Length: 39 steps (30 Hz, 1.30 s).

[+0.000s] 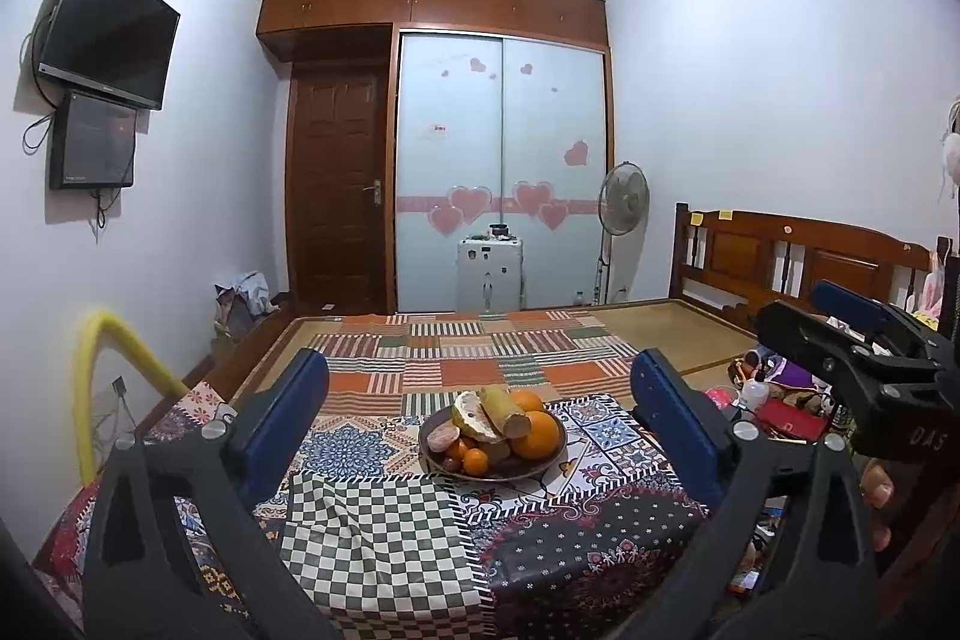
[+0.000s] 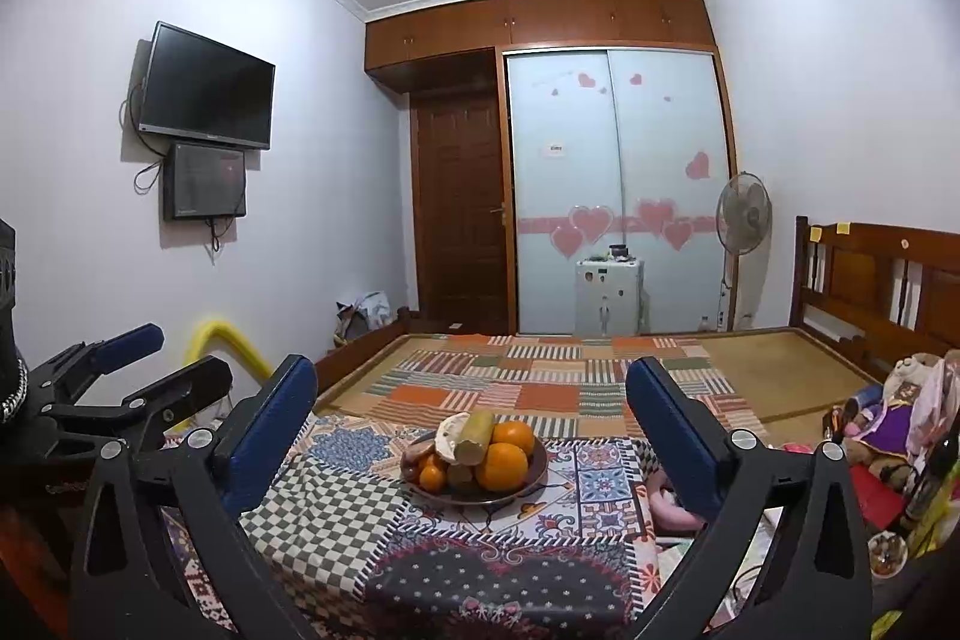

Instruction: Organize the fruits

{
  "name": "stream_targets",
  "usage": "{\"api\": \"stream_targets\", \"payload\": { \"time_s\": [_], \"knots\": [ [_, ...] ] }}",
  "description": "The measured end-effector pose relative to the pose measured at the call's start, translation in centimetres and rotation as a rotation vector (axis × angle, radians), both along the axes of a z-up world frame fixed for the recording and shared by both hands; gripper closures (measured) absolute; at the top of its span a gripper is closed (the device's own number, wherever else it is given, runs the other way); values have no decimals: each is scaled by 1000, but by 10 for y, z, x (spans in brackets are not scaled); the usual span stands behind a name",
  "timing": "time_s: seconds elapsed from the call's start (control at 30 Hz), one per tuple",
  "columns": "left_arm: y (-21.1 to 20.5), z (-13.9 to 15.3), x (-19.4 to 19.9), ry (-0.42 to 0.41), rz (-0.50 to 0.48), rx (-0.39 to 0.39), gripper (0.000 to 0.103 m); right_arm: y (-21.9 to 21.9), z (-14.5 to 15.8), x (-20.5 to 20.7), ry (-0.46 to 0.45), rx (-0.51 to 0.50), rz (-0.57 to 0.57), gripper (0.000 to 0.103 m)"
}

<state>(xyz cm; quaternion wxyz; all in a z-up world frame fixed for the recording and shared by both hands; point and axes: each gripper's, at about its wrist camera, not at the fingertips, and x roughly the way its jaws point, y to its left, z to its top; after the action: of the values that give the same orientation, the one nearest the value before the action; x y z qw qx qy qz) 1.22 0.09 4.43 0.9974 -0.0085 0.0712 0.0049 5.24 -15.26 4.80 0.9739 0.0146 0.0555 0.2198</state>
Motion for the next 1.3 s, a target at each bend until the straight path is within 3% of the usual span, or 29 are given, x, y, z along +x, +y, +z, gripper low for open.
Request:
{"api": "stream_targets", "payload": {
  "time_s": [1.3],
  "knots": [
    [-10,5,-6,3,-53,18,0,-5,9,-7,-15,9,-16,0]
  ]
}}
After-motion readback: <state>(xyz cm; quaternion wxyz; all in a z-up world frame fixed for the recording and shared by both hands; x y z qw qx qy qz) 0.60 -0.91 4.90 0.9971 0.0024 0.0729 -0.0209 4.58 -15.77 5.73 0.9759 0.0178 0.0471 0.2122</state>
